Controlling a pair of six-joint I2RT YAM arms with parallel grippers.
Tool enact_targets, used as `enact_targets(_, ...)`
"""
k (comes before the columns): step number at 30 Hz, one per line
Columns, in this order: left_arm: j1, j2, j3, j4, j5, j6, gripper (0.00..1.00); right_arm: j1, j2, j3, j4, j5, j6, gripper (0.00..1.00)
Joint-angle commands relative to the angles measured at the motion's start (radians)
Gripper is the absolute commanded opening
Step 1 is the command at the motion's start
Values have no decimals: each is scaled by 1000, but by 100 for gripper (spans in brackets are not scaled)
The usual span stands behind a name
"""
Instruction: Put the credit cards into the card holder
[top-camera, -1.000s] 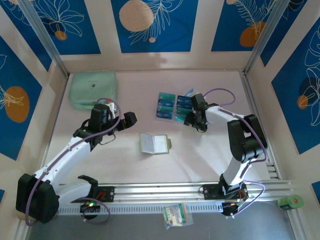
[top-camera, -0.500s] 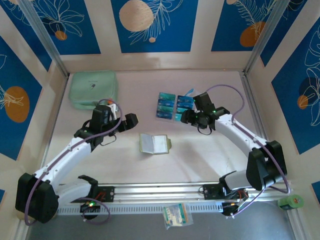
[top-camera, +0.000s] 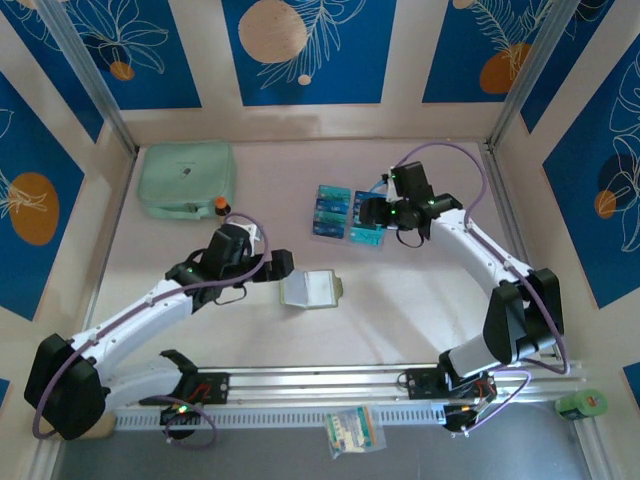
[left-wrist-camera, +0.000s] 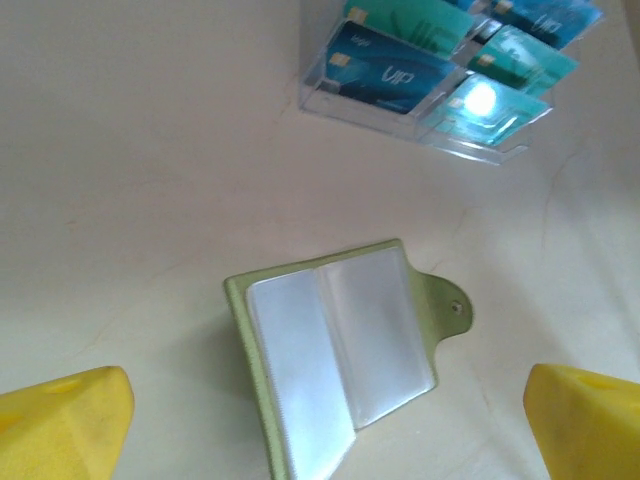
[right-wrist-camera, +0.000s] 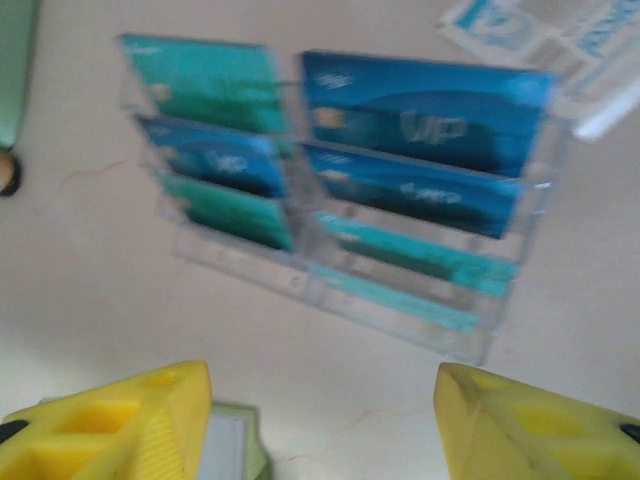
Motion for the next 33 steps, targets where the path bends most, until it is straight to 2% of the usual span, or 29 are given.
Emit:
enact_targets(1,-8,-18,-16,-13,-49,-7,100,-117,6,1,44,-75,23,61)
enact_targets(7,-10,-11,16,-43,-67,10,100,-383,82,21,190,-336,195,59)
enact_targets(8,-10,-7,19,-44,-67,9,100,-420,121,34,214,-388,226,55)
enact_targets(13,-12,8,34,-51,-69,8,100,-493,357,175,272,-562,318,13)
enact_targets(16,-13,11,39,-53,-72,5,100,-488,502,278,303,-648,368,1)
enact_targets(20,-17,24,55,-62,-75,7,100,-453,656,409,312,-711,403,0)
enact_targets(26,-18,40,68,-64,-75,10,100,-397,794,525,306,-775,428,0)
enact_targets(33,-18,37,59,-58,-73,8,100,-374,833,479,380,-833,467,0)
